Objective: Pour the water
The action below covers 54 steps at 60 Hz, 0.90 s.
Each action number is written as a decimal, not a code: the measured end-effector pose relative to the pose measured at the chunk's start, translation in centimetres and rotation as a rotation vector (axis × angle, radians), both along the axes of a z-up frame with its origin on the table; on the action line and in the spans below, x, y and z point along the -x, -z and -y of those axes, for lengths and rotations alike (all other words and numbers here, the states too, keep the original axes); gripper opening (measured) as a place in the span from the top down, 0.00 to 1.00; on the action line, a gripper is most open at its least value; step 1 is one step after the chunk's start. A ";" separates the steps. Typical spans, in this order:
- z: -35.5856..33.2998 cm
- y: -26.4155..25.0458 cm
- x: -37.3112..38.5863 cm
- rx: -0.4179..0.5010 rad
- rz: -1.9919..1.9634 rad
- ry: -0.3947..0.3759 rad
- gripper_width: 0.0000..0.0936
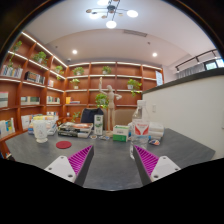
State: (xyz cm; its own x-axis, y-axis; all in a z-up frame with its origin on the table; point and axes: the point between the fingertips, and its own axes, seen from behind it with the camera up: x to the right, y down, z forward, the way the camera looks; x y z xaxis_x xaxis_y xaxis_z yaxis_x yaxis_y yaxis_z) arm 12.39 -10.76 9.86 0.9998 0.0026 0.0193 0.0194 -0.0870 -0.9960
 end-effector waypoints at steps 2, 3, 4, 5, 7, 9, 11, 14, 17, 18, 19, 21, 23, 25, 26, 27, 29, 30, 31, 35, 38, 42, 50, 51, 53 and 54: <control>-0.4 -0.4 -0.6 0.002 -0.001 0.017 0.11; -0.5 -0.3 -1.0 0.003 -0.001 0.026 0.11; -0.7 -0.3 -1.3 0.006 0.001 0.036 0.11; -0.8 0.2 -1.6 0.011 0.002 0.048 0.11; -1.7 0.1 -2.6 0.016 0.010 0.074 0.11; -2.2 0.4 -4.0 0.020 0.019 0.100 0.11; -3.1 0.9 -4.9 0.023 0.026 0.115 0.12; -4.2 1.5 -6.0 0.031 0.030 0.130 0.12; -5.6 1.6 -6.7 0.036 0.029 0.134 0.12; -6.0 1.6 -6.8 0.036 0.029 0.132 0.12; -6.4 1.6 -6.8 0.036 0.028 0.128 0.12; -7.2 1.6 -6.8 0.034 0.026 0.118 0.12; -8.1 1.6 -6.8 0.034 0.024 0.110 0.12; -9.1 1.6 -6.9 0.033 0.025 0.106 0.12; -9.6 1.5 -7.0 0.031 0.025 0.104 0.12; -10.0 1.5 -7.0 0.030 0.026 0.102 0.12; -10.9 1.6 -7.2 0.028 0.027 0.102 0.12; -11.3 1.6 -7.3 0.026 0.029 0.103 0.12; -11.7 1.6 -7.4 0.025 0.031 0.104 0.12; -13.1 1.2 -8.3 0.011 0.031 0.105 0.13; -14.1 0.8 -8.5 0.000 0.027 0.095 0.16; -15.3 0.2 -9.0 -0.010 0.016 0.085 0.24; -16.8 -1.5 -11.5 -0.017 0.007 0.086 0.44; -16.8 -1.5 -11.5 -0.016 0.004 0.083 0.48; -16.7 -1.5 -11.4 -0.010 -0.006 0.080 0.51; -16.7 -1.4 -11.4 -0.007 -0.009 0.079 0.53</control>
